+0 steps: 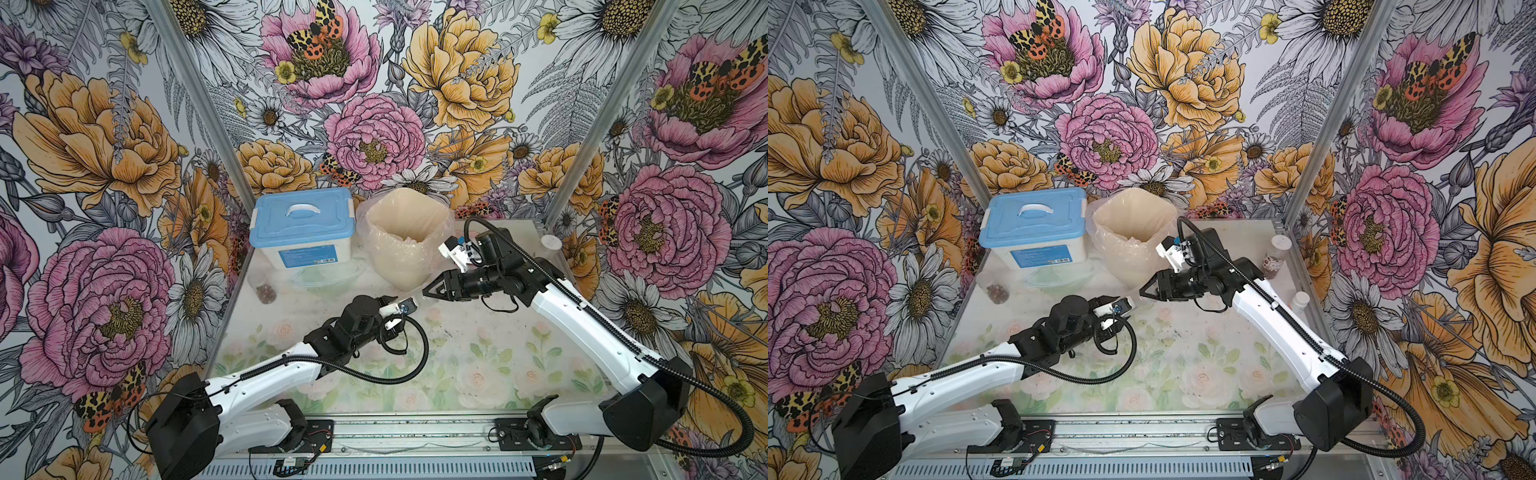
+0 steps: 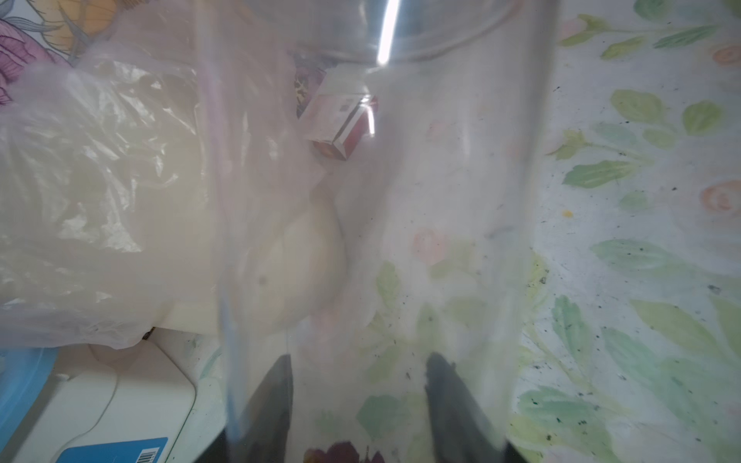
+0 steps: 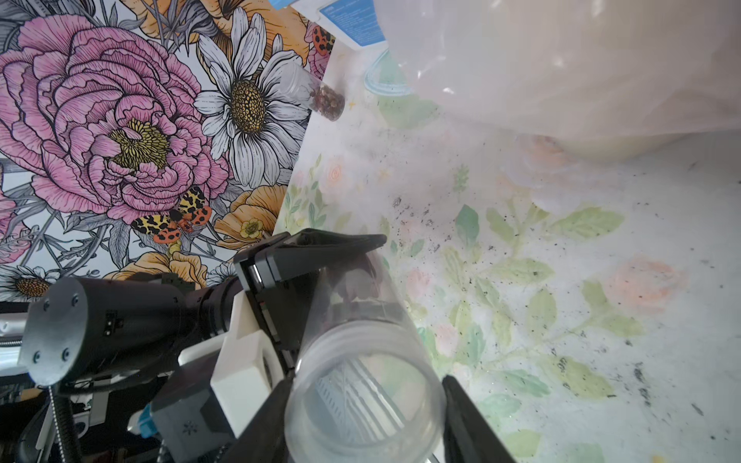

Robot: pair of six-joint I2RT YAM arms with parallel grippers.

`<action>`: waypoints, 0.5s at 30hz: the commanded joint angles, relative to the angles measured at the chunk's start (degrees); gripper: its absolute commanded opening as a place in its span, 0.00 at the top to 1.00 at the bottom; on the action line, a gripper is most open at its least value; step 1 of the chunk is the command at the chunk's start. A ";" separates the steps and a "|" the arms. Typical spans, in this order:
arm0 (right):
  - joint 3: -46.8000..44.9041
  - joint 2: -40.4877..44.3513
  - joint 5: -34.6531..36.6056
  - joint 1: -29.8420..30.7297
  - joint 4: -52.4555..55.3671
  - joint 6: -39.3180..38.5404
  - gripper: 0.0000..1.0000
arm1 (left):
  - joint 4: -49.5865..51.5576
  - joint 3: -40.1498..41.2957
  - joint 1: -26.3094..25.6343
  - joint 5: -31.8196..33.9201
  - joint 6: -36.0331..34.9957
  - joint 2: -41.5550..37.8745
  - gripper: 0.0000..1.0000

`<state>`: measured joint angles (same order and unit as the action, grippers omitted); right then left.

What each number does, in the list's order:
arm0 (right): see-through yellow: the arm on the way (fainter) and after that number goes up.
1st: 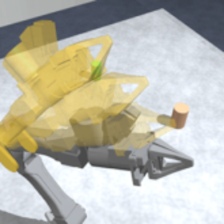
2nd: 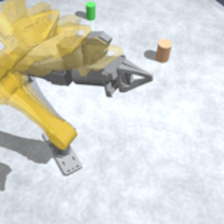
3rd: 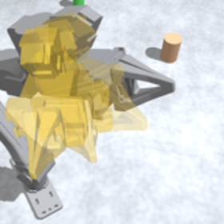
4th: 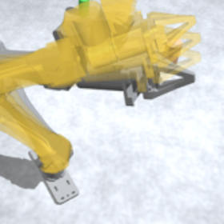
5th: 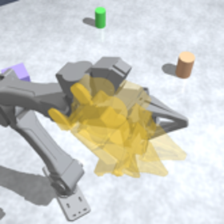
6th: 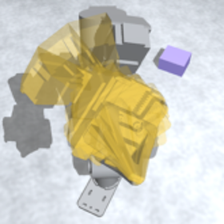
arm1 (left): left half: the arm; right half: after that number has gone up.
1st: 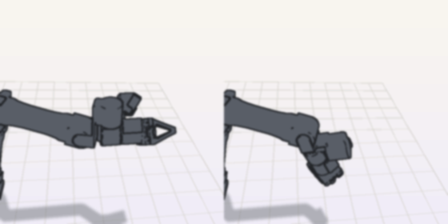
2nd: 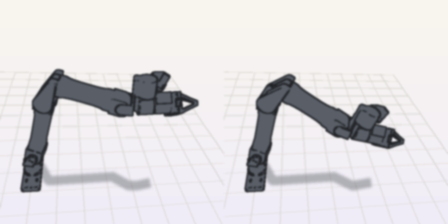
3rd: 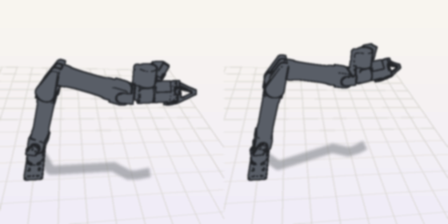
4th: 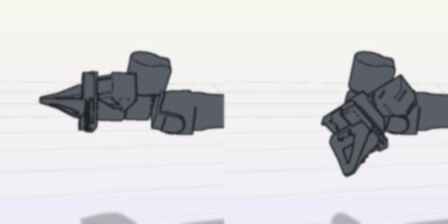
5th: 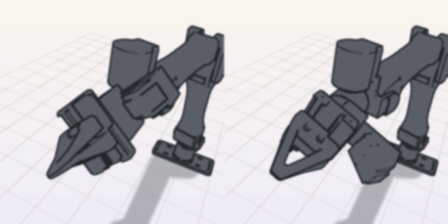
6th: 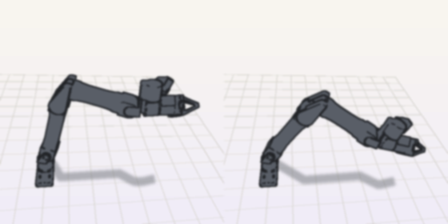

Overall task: Empty the moldy dried flower tea in the jars
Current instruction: Unscrew the lid from the jar.

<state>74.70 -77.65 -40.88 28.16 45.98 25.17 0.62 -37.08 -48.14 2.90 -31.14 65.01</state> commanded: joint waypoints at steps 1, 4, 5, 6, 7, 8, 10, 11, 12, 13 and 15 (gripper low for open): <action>-1.53 2.20 -2.49 -0.30 -1.29 -9.81 0.58 | 1.58 -1.59 1.33 -14.47 3.71 -1.73 0.54; -4.43 5.24 -2.45 -0.39 -1.23 -20.17 0.58 | 4.07 -2.75 2.13 -21.40 4.11 -1.31 0.53; -5.61 6.45 -2.40 -0.42 -1.18 -23.76 0.57 | 5.04 -3.45 2.41 -23.39 4.19 -0.91 0.53; -7.00 7.69 -2.05 -0.55 -1.30 -28.25 0.56 | 6.16 -4.21 2.67 -25.64 4.34 -0.18 0.52; -8.28 8.85 -0.68 -0.64 -1.36 -31.83 0.55 | 7.08 -5.11 2.81 -27.75 4.44 0.75 0.52; -9.11 9.53 0.20 -0.66 -1.32 -34.48 0.55 | 8.05 -5.94 2.91 -28.75 4.55 1.50 0.52; -10.23 10.27 0.94 -0.77 -1.13 -39.09 0.55 | 10.41 -7.73 2.96 -30.28 4.62 3.12 0.52; -10.34 10.40 1.13 -0.90 -1.09 -40.52 0.55 | 11.03 -8.22 3.05 -30.54 4.63 3.64 0.52; -10.43 10.54 0.89 -0.98 -1.13 -42.17 0.55 | 11.24 -8.50 3.19 -30.74 4.72 4.06 0.52; -10.44 10.60 0.76 -1.06 -1.15 -43.34 0.54 | 11.17 -8.63 3.23 -30.90 4.72 4.29 0.53; -10.35 10.89 0.77 -1.08 -1.10 -45.17 0.52 | 10.51 -8.40 3.55 -31.34 4.88 4.13 0.53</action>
<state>65.04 -67.02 -42.19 27.31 45.58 -11.44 12.08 -43.44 -44.91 -22.24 -27.55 69.49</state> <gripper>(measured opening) 0.529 0.535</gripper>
